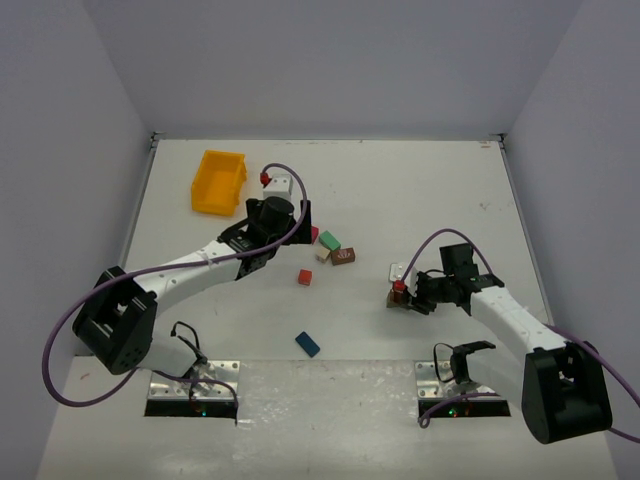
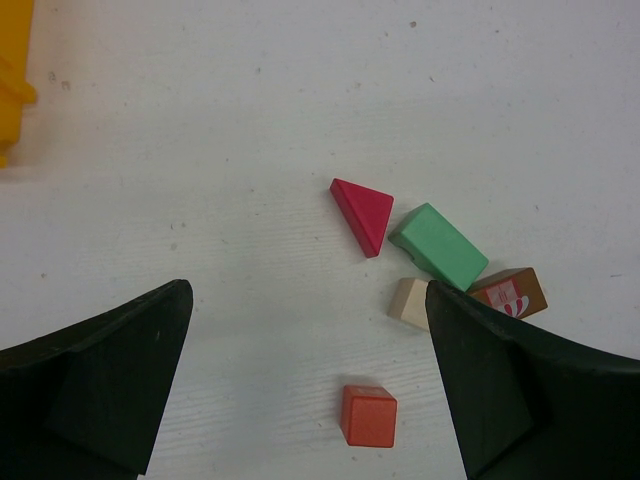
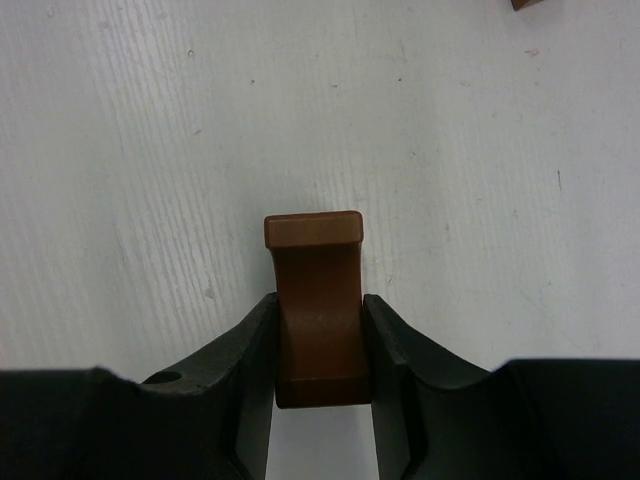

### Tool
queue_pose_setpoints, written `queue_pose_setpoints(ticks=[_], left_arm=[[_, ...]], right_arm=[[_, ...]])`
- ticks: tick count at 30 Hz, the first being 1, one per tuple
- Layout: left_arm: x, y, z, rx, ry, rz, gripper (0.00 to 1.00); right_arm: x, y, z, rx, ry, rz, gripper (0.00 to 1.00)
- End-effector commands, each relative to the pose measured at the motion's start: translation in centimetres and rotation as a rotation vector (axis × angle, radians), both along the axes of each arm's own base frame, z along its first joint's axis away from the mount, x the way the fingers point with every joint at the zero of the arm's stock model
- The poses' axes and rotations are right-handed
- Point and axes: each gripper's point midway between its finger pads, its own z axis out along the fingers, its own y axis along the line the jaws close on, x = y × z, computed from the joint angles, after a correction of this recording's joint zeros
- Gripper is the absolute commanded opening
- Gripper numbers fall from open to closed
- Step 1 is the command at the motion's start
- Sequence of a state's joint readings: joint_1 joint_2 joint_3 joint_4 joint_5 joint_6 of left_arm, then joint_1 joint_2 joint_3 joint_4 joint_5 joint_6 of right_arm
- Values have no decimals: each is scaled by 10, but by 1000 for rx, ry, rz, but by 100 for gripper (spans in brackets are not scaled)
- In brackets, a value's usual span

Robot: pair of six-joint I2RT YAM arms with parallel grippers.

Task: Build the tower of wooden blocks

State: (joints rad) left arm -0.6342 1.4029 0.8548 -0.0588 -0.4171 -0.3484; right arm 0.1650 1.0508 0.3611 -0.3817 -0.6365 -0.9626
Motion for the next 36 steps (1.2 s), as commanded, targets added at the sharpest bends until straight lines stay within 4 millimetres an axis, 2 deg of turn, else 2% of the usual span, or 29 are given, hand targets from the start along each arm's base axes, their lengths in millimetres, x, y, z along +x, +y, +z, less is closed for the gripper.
queue_pose_setpoints(ticks=[1,9,19,21,25,29,33,34,35,36], left_arm=[[12,-5,21,-27,-52,10,100],[12,-4,20,-23,-50,10,100],[12,-5,20,-24,-49,7,100],[12,-6,21,-26,-49,6,100],[12,-6,20,-25,-47,3,100],[11,-6,18,-24,-43,0,100],[11,-7,18,-23,-42,-1,100],[11,-7,18,-23,-43,-2,100],[11,-7,18,-24,-42,-2,100],[11,-7,18,-23,-41,-3,100]], right_arm=[[7,2,5,15,-40,7,39],[8,2,7,17,-44,6,41],[9,0,7,5,-56,10,48],[10,0,8,4,-60,11,54],[13,-1,9,-1,-75,4,59],[15,-4,8,-18,-82,-6,69],[19,-10,5,-55,-90,-27,82],[20,-13,4,-70,-94,-33,86],[21,-15,4,-79,-97,-36,95],[22,-17,3,-88,-101,-41,98]])
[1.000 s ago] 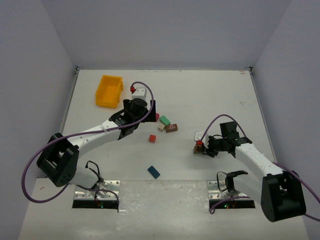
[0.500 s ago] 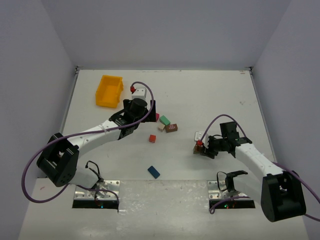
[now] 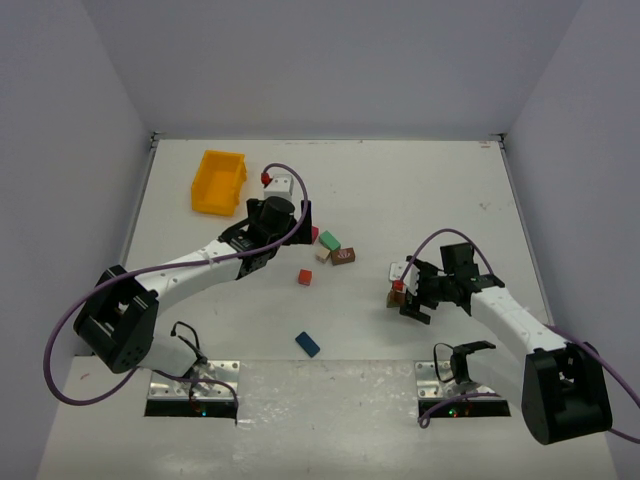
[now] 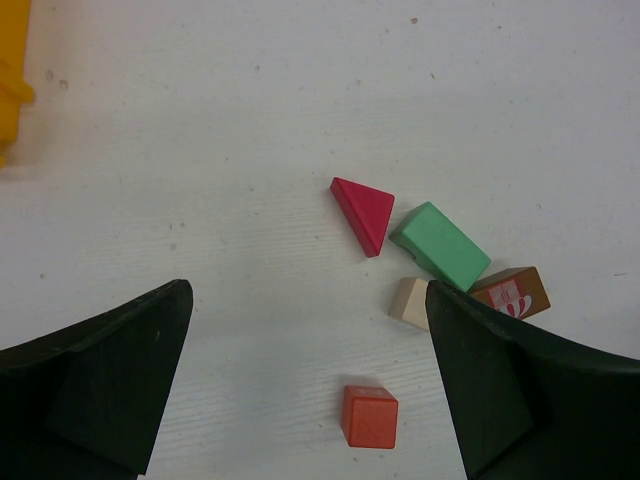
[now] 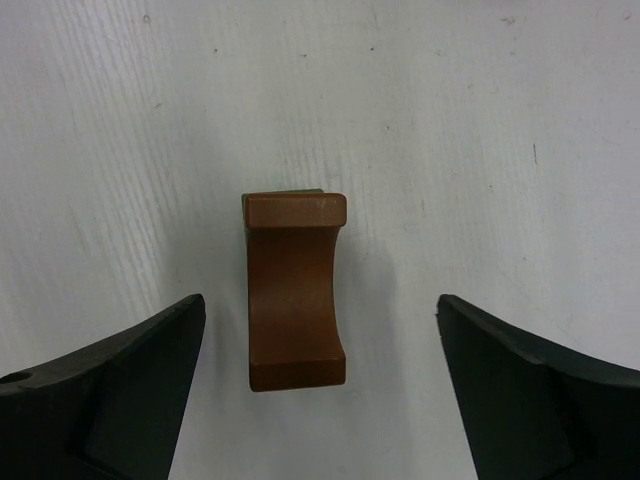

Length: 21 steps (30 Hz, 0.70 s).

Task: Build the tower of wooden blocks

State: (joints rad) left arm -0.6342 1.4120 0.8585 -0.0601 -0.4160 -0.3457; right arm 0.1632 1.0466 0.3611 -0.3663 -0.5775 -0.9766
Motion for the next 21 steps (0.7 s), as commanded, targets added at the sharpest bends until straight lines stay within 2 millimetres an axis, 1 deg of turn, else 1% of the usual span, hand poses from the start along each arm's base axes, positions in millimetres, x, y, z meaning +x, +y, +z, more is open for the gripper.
queue_pose_setpoints(ticks=[1,9,13,21], left_arm=[[10,-6,20,-28,-46,-1,100],[11,-6,19,-25,-44,-2,100],[11,-7,18,-25,-43,-1,100],[11,-8,16,-23,-38,-6,100]], right_arm=[[14,-9,5,-42,-66,-23,99],[20,-17,7,-66,-81,-50,99],[26,-20,14,-51,-97,-76,99],[27,-19,18,-40,-101,-75,99]])
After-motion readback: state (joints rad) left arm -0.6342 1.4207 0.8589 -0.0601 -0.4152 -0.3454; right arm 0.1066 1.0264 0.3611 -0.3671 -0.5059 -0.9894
